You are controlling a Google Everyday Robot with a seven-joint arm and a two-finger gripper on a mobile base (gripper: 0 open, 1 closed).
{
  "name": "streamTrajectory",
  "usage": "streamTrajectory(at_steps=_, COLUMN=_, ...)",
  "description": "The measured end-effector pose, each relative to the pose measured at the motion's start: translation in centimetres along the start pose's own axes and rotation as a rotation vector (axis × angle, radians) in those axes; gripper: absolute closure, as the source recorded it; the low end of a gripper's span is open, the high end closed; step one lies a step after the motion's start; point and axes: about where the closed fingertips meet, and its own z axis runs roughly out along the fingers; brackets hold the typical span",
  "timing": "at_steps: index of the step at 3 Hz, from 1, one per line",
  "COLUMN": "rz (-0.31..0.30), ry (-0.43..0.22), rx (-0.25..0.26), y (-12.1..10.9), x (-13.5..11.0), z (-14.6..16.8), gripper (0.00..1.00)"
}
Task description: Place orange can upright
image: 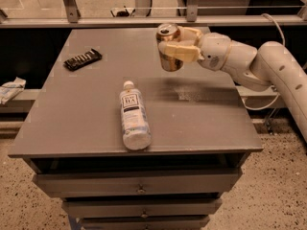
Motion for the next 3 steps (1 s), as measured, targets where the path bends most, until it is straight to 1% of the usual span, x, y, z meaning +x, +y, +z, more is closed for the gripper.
streamTrajectory(at_steps=1, rz=-0.010, ry=-0.022, rx=0.004, y=0.5, x=0.7, z=-1.6, gripper=1.00)
streamTrajectory(at_steps=2, rz=-0.038, ry=0.012, rx=-0.019, y=0.7, x=0.9, z=-3.1, gripper=1.00)
streamTrajectory(at_steps=3, rz=-0.038, ry=0.023, rx=-0.022, y=0.9, x=1.5, z=-4.6, gripper=1.00)
